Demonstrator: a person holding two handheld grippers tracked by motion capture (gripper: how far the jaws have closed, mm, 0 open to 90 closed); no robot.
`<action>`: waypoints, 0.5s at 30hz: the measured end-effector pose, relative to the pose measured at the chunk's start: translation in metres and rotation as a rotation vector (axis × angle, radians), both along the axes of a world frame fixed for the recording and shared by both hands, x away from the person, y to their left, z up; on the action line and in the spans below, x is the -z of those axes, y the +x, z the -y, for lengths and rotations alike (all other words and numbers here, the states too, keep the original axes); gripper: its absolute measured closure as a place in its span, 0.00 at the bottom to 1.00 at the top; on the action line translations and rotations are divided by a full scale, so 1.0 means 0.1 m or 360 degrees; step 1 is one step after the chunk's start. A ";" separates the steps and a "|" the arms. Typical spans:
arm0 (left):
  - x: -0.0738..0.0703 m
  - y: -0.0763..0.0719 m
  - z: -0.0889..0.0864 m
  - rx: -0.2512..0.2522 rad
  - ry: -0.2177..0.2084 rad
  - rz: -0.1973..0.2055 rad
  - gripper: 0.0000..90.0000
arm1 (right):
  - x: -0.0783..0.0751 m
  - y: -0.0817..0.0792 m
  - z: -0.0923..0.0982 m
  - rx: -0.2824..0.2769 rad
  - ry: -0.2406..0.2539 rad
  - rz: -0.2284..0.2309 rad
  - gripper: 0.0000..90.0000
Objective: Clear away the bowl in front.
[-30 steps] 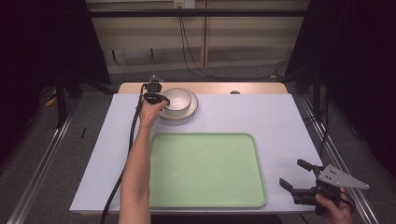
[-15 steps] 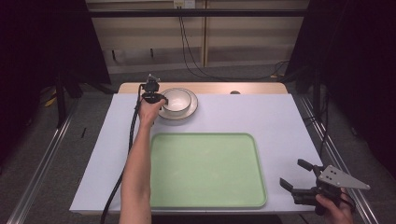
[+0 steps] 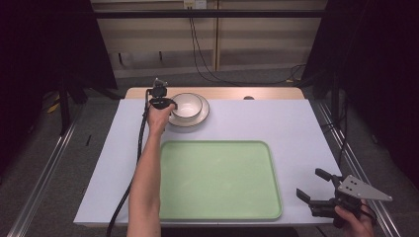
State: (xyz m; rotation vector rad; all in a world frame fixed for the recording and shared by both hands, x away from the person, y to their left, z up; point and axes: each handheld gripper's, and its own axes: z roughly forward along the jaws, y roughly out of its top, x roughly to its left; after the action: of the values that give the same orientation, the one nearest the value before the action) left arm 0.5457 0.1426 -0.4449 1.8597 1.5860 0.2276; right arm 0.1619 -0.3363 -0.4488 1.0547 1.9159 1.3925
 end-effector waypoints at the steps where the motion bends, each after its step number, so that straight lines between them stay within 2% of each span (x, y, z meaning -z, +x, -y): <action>1: 0.00 0.00 0.00 -0.0002 -0.0007 -0.0008 0.92 | 0.00 0.00 0.00 -0.0003 0.0005 -0.0003 0.05; 6: -0.01 -0.02 0.01 0.0013 -0.0030 0.0007 0.92 | -0.01 -0.01 0.01 0.0006 0.0020 0.0021 0.05; 7: -0.02 -0.02 0.00 0.0032 -0.0016 0.0007 0.92 | -0.01 -0.01 0.01 0.0012 0.0018 0.0036 0.05; 8: -0.03 -0.02 0.01 0.0031 -0.0011 0.0015 0.92 | 0.00 -0.01 0.01 0.0013 0.0028 0.0032 0.04; 10: -0.05 -0.02 0.00 0.0014 -0.0041 0.0010 0.92 | 0.00 0.00 0.01 0.0021 0.0034 0.0046 0.04; 15: -0.09 -0.04 -0.07 0.0006 -0.0025 0.0026 0.92 | 0.00 -0.03 -0.02 0.0035 0.0053 0.0064 0.04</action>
State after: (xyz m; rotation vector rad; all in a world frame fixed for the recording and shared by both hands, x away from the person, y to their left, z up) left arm 0.5413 0.1493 -0.4358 1.8446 1.5686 0.2272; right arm 0.1592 -0.3346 -0.4490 1.0524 1.8530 1.4272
